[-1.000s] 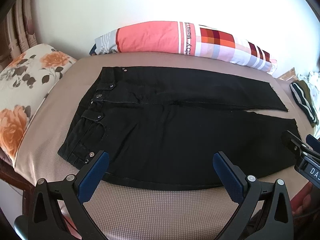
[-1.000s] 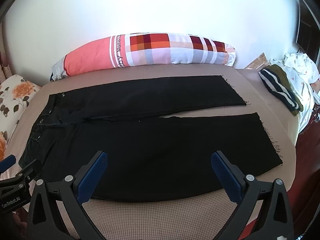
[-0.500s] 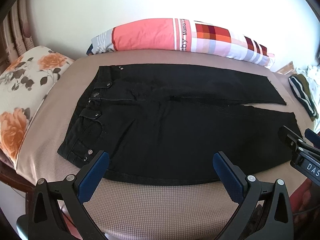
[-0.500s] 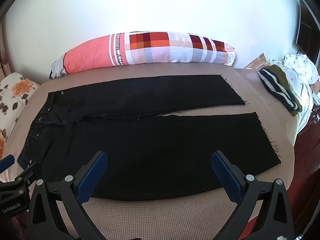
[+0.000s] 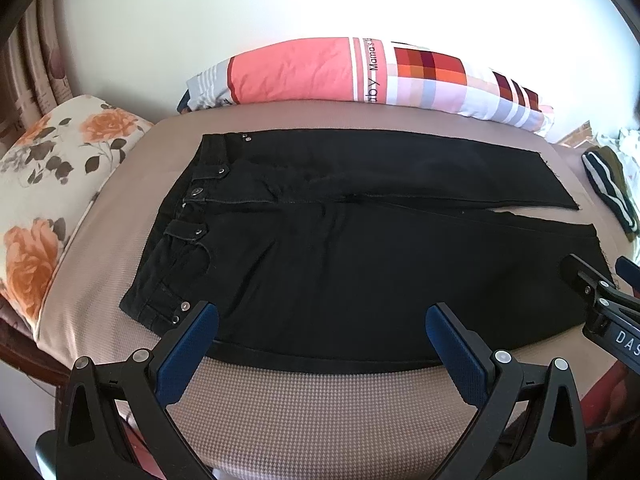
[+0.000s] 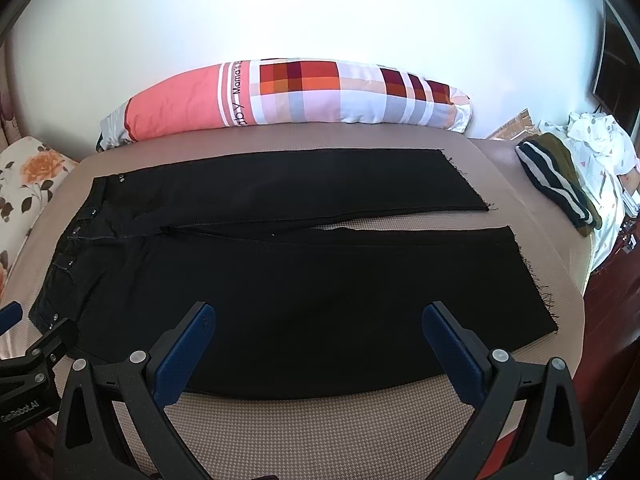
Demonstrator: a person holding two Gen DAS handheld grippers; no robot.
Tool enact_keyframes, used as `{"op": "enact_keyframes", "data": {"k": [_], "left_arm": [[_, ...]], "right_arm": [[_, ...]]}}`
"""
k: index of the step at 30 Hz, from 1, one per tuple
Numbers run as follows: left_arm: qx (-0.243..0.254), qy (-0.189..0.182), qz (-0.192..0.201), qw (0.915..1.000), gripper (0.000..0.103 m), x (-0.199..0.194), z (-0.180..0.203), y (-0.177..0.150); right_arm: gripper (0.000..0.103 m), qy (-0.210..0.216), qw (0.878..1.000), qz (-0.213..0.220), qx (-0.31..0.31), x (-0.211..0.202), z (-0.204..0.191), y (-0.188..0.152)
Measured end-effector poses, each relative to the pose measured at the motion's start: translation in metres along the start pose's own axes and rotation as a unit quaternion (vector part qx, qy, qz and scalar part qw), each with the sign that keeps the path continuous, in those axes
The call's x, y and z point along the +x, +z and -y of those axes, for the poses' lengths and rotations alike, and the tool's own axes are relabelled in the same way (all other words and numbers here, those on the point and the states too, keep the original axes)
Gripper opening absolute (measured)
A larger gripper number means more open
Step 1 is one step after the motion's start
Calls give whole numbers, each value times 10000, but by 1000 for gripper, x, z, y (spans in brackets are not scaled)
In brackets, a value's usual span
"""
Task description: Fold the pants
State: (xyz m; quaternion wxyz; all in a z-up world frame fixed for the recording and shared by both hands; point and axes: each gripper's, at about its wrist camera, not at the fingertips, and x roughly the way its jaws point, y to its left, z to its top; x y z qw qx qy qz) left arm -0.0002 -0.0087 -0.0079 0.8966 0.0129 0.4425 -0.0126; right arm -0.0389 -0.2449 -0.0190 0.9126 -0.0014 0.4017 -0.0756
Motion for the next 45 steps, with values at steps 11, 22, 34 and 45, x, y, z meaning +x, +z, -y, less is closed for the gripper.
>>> {"op": "enact_keyframes", "data": {"k": [11,22,34,45], "left_arm": [[-74,76,-21,9999,103,3,-7,-3],[-109,113,-57,9999,103,5,-8,-5],[-91,142,-36,9999,103,5,-9,-5],[-90,145,-37,9998,103,6,-9,-4]], "right_arm": [[103,-4,10000,-13,-51,1,-2,-2],[103,-7,10000,-38,-64,2,-7,-1],[103,16,10000,-44,-74,3,-7,-1],[103,21,10000,-57,-79,4,-8,-1]]}}
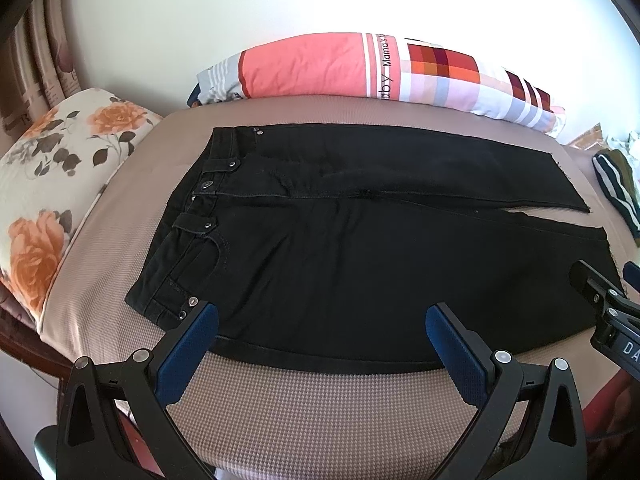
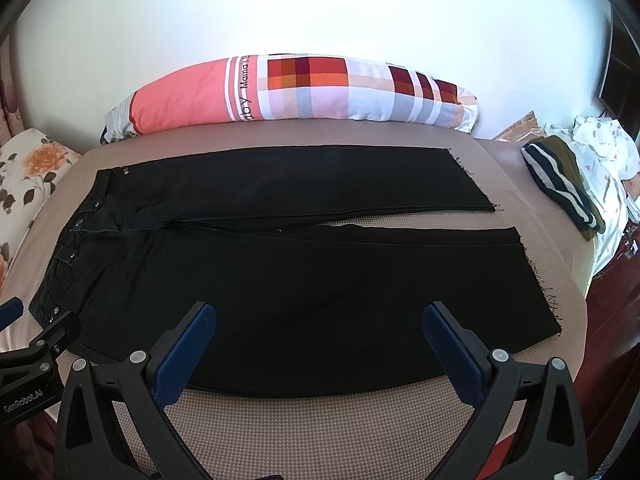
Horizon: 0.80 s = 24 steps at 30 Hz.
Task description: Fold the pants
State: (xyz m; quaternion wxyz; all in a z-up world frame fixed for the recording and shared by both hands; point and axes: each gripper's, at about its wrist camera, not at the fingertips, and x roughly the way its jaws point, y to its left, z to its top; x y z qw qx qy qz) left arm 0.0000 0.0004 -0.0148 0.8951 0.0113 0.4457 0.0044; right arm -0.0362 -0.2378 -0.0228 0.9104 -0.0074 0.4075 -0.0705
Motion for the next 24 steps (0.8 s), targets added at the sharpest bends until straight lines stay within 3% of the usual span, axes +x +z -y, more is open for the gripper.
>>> {"op": "enact_keyframes", "data": {"k": [18,24], "left_arm": [[-2,-39,-17,10000,103,6,-3,4],[-148,-124,-65,9998,103,13,-15,16]], "right_arm": [[103,-3,10000,-60,31,5,4,0],[103,252,9994,-131,179,10,10,5]]}}
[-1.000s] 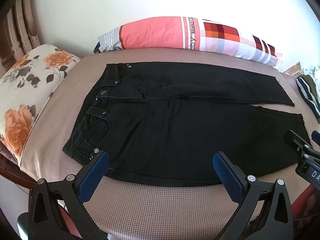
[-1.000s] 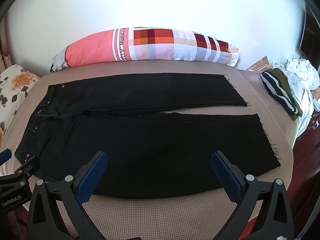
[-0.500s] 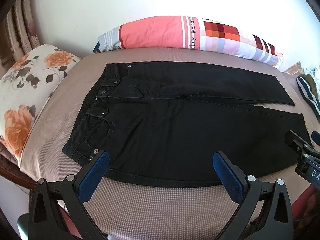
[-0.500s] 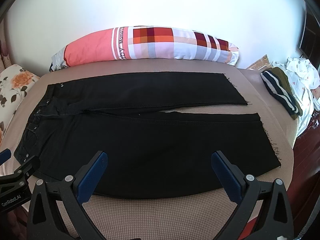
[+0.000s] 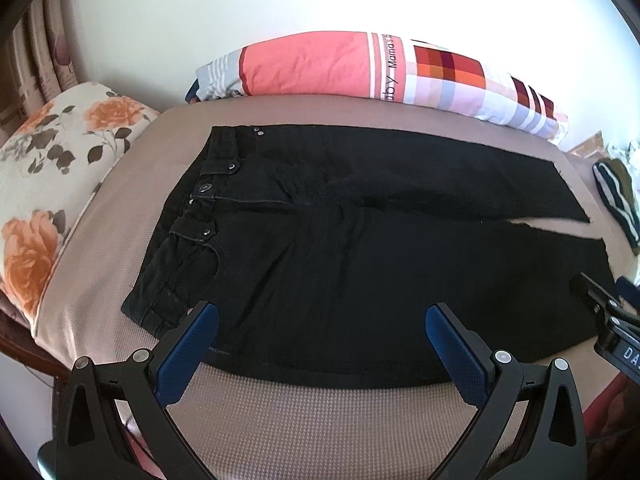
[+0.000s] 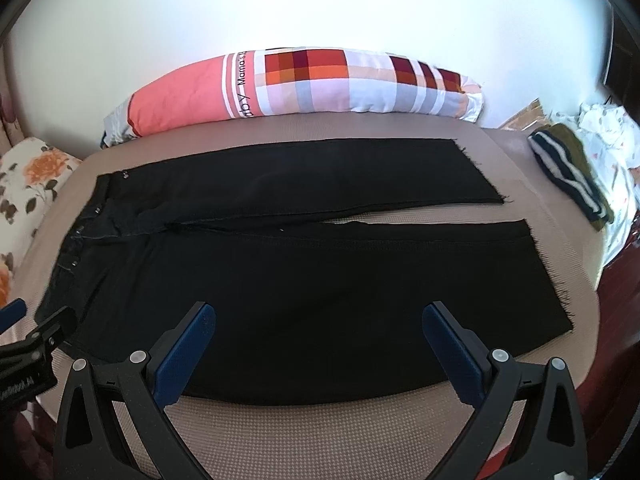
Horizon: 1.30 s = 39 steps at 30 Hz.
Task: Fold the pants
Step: 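Grasp the jeans waistband with the left tool while the right tool grasps the waist edge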
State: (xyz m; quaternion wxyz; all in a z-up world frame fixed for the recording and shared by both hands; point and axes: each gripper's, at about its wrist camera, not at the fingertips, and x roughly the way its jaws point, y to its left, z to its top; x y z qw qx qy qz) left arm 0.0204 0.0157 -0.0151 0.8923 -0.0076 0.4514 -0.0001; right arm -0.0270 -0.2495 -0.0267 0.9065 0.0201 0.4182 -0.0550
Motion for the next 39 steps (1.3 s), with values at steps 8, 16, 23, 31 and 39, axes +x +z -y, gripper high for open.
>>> {"op": "enact_keyframes", "data": {"k": [8,16,23,31,39], "left_arm": [[-498,64,29,9987,103,12,-64,40],[-976,-177,-22,9951,98,40,-136,101],[-1266,-811,-160,9885,68,102,-182,151],[-1981,-2314,-796,9491,59,194,-229,190],[-2070,-2628,-1164,9352,52,258,-250,208]], "right_arm": [[103,431,9977,-10,515,16,23,21],[103,1220,9904,432,483,30,22,49],[103,1535,9873,298,285,47,-2,74],[103,1519,9873,-18,459,80,-22,97],[103,1299,9895,-230,590,115,-34,115]]}}
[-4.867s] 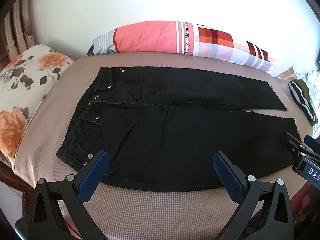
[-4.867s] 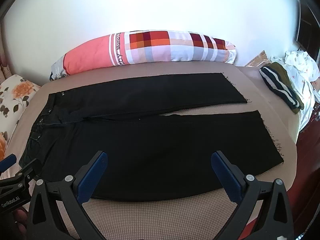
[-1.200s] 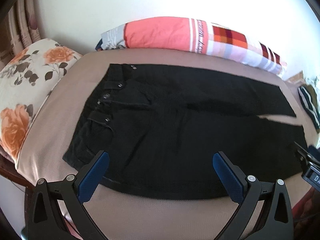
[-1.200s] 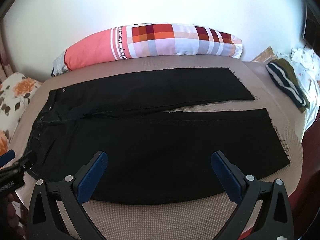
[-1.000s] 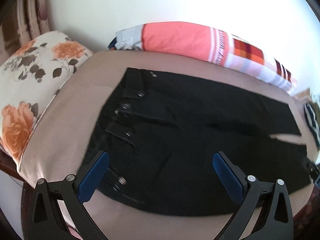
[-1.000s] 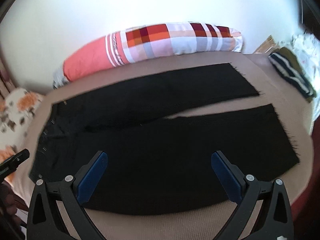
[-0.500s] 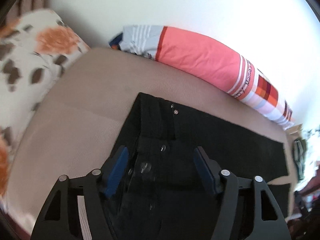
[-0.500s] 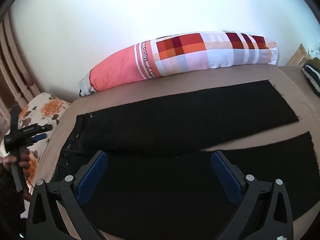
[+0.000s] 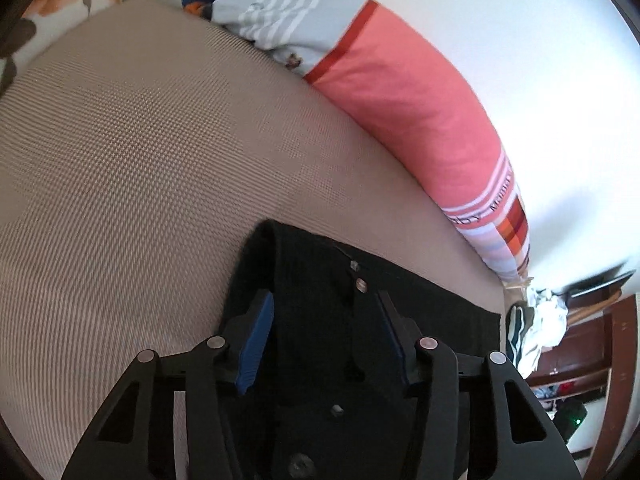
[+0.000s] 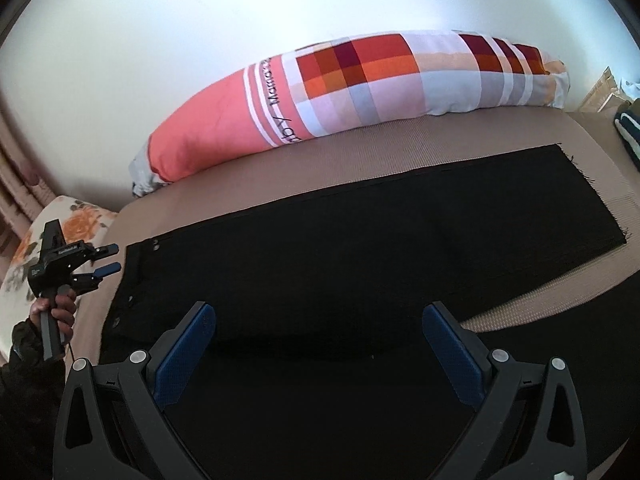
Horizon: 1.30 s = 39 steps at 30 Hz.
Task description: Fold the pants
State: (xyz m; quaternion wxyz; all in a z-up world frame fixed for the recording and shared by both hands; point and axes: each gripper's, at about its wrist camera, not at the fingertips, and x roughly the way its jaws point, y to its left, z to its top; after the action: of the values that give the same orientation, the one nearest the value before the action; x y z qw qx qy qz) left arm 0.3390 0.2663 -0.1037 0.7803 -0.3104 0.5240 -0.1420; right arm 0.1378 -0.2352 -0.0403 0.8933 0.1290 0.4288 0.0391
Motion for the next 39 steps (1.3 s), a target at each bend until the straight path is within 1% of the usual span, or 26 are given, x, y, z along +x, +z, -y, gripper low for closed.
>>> {"op": "enact_keyframes", "data": {"k": [1,3,4,7,10,12,15,20,23,24,26,28,30,33,36,39], "left_arm": [[-28,72,-18,10000,52,3,-4,3],[-75,-66,-73,9999,51,8,-11,8],[-69,-134,-109,9998,49,10,-13,9],[26,-355,-227,9991,33,15,-12,13],[121,-430,-314,9985,28,21,-6,15],[249,-449,-376,9980,27,27,0,16],[312,-479,-476,9972,27,36,0,22],[117,-672,-565,9961,27,58,1,31],[23,-742,-502,9960,27,67,2,32],[-6,-724,-452,9963,25,68,2,31],[80,-570,-299,9979,11,64,7,28],[224,-536,-147,9982,10,53,12,24],[382,-633,30,9973,9,36,24,18],[765,-732,263,9940,9,9,45,9],[1140,-841,430,9890,9,-13,66,-6],[1280,-924,497,9862,9,-29,72,-18]], "right_arm": [[103,-10,10000,-21,14,5,0,2],[103,-22,10000,-52,41,14,-2,6],[103,-33,9999,-94,36,19,-4,9],[103,-31,9999,-134,-69,32,-9,14],[103,-23,9997,-169,-178,44,-15,20],[103,-13,9996,-158,-237,50,-18,25],[103,26,9993,-138,-351,58,-22,32],[103,118,9984,-134,-535,73,-29,45],[103,293,9974,-169,-640,84,-31,52],[103,341,9966,-207,-727,90,-32,55],[103,371,9945,-283,-943,100,-35,62],[103,400,9904,-416,-1254,111,-40,70],[103,539,9835,-565,-1631,122,-45,79],[103,815,9656,-851,-2318,139,-53,94],[103,1108,9394,-1196,-3016,154,-64,108],[102,1433,9110,-1573,-3533,167,-73,119]]}}
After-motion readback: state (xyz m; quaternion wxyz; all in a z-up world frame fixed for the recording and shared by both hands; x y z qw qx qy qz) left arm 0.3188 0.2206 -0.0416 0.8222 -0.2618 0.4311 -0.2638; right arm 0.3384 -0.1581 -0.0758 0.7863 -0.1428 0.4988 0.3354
